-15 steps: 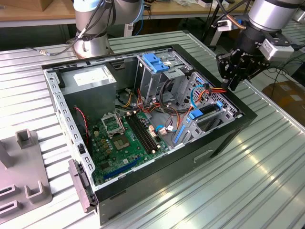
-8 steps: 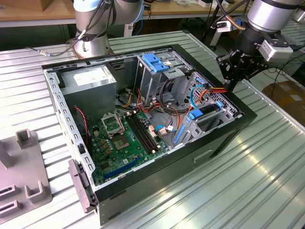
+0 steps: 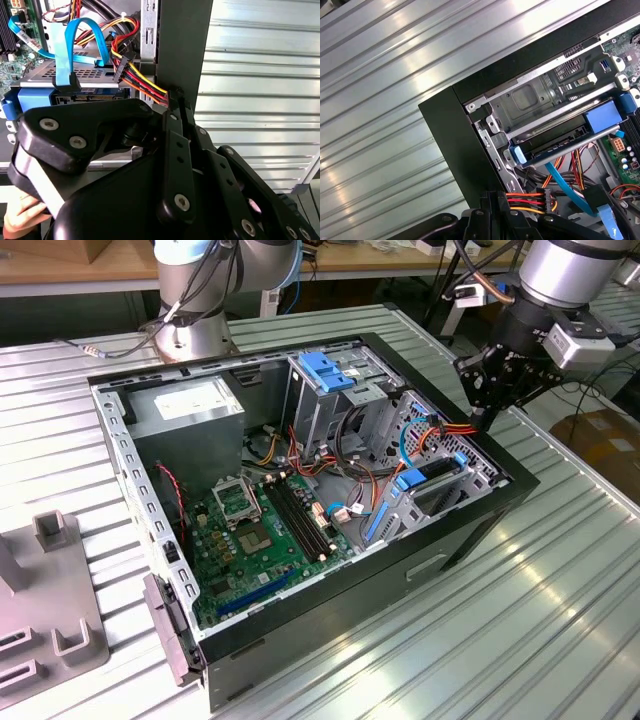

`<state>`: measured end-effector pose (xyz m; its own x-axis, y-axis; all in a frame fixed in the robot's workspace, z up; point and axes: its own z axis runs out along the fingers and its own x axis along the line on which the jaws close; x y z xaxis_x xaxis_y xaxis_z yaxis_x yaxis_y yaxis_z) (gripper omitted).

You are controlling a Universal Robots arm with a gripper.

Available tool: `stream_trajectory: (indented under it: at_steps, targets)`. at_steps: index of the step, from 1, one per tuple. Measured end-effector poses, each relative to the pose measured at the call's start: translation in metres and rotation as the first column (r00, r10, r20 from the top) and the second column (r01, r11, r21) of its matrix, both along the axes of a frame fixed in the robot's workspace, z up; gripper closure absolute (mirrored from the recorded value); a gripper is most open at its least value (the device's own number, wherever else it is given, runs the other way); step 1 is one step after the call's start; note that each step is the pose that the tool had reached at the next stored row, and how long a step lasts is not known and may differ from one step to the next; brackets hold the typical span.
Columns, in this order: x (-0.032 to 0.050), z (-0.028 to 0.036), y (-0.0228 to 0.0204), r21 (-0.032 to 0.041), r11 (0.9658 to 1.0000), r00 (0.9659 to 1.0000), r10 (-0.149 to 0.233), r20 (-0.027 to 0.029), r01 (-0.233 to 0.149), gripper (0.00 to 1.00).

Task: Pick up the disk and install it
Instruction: 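Insert the first disk wire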

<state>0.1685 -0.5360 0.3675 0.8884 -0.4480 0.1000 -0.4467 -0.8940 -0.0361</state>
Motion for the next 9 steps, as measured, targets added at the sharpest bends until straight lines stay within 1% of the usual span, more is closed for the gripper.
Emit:
stream_trajectory:
  at_steps: [9]
  targets:
    - [0.0, -0.0002, 0.0, -0.0013, 1.0, 1.0, 0.0, 0.0, 0.0, 0.83]
